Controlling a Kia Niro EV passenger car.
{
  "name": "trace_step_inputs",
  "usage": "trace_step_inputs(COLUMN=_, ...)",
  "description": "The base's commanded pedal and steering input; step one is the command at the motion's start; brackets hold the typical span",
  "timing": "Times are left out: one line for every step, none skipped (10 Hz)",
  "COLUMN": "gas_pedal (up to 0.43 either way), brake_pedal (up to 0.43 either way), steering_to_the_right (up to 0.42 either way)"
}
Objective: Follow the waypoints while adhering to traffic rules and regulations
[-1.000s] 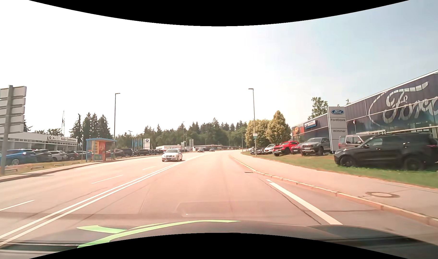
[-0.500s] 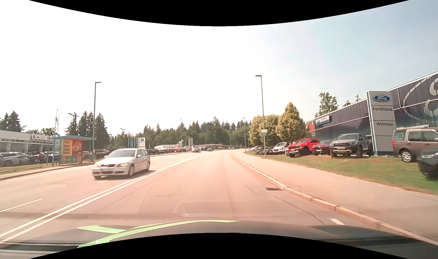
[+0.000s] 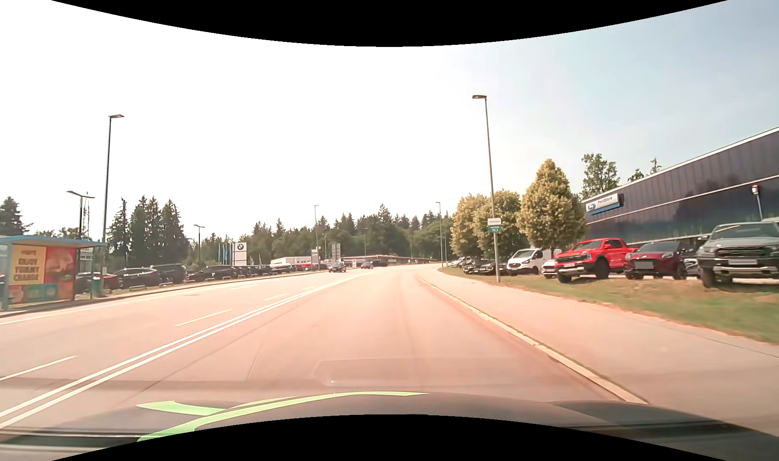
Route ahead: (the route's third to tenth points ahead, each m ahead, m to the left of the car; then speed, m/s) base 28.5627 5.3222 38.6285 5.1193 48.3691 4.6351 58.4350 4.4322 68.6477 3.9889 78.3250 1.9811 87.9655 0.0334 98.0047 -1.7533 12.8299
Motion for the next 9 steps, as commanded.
trace_step_inputs(gas_pedal=0.268, brake_pedal=0.000, steering_to_the_right=0.000)
trace_step_inputs(gas_pedal=0.268, brake_pedal=0.000, steering_to_the_right=0.004)
trace_step_inputs(gas_pedal=0.268, brake_pedal=0.000, steering_to_the_right=0.004)
trace_step_inputs(gas_pedal=0.268, brake_pedal=0.000, steering_to_the_right=0.004)
trace_step_inputs(gas_pedal=0.248, brake_pedal=0.000, steering_to_the_right=0.004)
trace_step_inputs(gas_pedal=0.228, brake_pedal=0.000, steering_to_the_right=0.004)
trace_step_inputs(gas_pedal=0.169, brake_pedal=0.000, steering_to_the_right=0.004)
trace_step_inputs(gas_pedal=0.110, brake_pedal=0.000, steering_to_the_right=0.004)
trace_step_inputs(gas_pedal=0.039, brake_pedal=0.000, steering_to_the_right=0.004)
